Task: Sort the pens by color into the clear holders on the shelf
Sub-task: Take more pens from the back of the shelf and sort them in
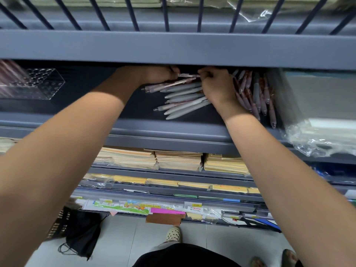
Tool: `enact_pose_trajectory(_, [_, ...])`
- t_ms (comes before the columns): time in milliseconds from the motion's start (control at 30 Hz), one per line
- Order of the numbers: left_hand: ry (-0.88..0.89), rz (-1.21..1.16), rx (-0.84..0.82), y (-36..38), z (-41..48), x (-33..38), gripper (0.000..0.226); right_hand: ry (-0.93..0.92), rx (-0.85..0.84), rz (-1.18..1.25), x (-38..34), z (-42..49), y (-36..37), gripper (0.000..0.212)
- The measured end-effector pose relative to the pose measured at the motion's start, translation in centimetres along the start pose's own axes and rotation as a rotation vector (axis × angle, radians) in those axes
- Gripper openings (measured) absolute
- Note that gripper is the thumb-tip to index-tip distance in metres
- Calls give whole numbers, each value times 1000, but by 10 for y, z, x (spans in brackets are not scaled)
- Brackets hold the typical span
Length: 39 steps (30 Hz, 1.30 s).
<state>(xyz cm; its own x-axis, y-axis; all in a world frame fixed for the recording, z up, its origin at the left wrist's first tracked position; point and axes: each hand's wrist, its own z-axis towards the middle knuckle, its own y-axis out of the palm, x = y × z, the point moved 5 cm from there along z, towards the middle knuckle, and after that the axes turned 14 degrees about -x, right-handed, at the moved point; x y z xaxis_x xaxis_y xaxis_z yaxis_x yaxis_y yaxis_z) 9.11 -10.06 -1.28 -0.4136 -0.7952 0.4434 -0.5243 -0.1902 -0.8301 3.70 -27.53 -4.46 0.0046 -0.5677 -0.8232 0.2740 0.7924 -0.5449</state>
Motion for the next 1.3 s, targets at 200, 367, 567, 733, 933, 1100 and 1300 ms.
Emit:
enact_pose_trajectory(200, [57, -196, 247, 9, -13, -20, 34, 7, -7, 11, -1, 0, -1, 27])
enact_pose_trajectory(367, [-11, -427, 556, 26, -17, -28, 38, 14, -6, -2, -3, -2, 0, 29])
enact_pose_trajectory(567, [51, -507, 527, 35, -8, 5, 23, 44, 34, 126, 0, -3, -5, 29])
enact_pose_trajectory(733, [97, -435, 510, 35, -18, 15, 20, 79, 12, 4, -1, 0, -7, 34])
enact_pose_trajectory(933, [-196, -623, 656, 38, -33, -8, 39, 62, -48, -116, -3, 0, -1, 32])
enact_pose_trajectory(1100, [-165, -839, 727, 49, -32, 11, 40, 51, -41, 32, -1, 0, -1, 30])
enact_pose_trajectory(1300, [-112, -1007, 762, 47, -34, 10, 34, 38, 7, 176, -1, -4, -2, 30])
